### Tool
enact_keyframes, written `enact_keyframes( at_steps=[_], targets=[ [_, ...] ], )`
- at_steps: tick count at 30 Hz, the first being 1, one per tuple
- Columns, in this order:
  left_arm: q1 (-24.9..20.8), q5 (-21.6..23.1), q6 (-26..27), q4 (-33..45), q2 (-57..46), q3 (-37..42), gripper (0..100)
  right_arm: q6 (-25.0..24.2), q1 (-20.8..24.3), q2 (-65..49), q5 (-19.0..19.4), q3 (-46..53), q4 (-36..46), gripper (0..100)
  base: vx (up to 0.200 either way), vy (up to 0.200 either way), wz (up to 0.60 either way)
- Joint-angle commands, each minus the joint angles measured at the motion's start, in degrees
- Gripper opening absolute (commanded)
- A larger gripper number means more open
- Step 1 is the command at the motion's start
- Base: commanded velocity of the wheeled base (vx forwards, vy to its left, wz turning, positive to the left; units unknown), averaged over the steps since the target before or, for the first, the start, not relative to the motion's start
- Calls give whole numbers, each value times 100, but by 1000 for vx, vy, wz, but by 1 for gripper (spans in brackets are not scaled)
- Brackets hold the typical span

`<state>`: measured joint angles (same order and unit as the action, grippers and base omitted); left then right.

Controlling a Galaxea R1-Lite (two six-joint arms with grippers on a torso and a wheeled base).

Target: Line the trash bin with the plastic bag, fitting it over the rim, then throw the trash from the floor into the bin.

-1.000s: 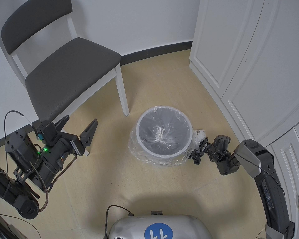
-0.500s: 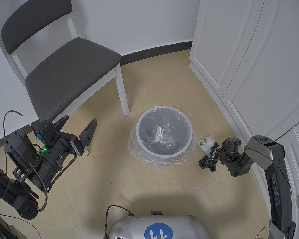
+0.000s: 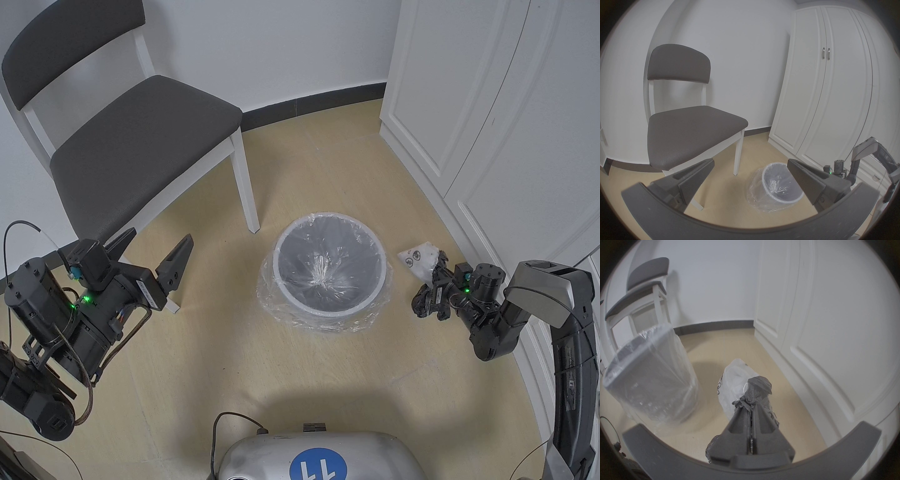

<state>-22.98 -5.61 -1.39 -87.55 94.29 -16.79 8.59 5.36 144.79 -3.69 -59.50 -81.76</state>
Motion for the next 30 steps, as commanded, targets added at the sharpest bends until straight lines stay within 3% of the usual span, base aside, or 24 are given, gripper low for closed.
enact_keyframes(
  at_steps=[1, 5, 9, 13, 18, 21, 30],
  targets=[
    [4, 16, -2, 1, -87, 0, 100, 283, 237, -908, -44, 721, -604, 0, 0, 0, 0],
    [4, 16, -2, 1, -104, 0, 100, 336, 474, -1225, -79, 993, -824, 0, 0, 0, 0],
    [4, 16, -2, -7, -113, -9, 100, 723, 861, -1770, -404, 1362, -824, 0, 0, 0, 0],
    [4, 16, -2, -7, -139, -9, 100, 767, 1116, -2227, -571, 1608, -824, 0, 0, 0, 0],
    [4, 16, -2, -7, -157, -9, 100, 731, 1151, -2578, -580, 1591, -824, 0, 0, 0, 0],
    [4, 16, -2, -7, -183, -9, 100, 635, 1309, -2657, -633, 1494, -824, 0, 0, 0, 0],
    [4, 16, -2, 1, -192, -9, 100, -323, 2153, -2359, -1362, 712, -824, 0, 0, 0, 0]
  ],
)
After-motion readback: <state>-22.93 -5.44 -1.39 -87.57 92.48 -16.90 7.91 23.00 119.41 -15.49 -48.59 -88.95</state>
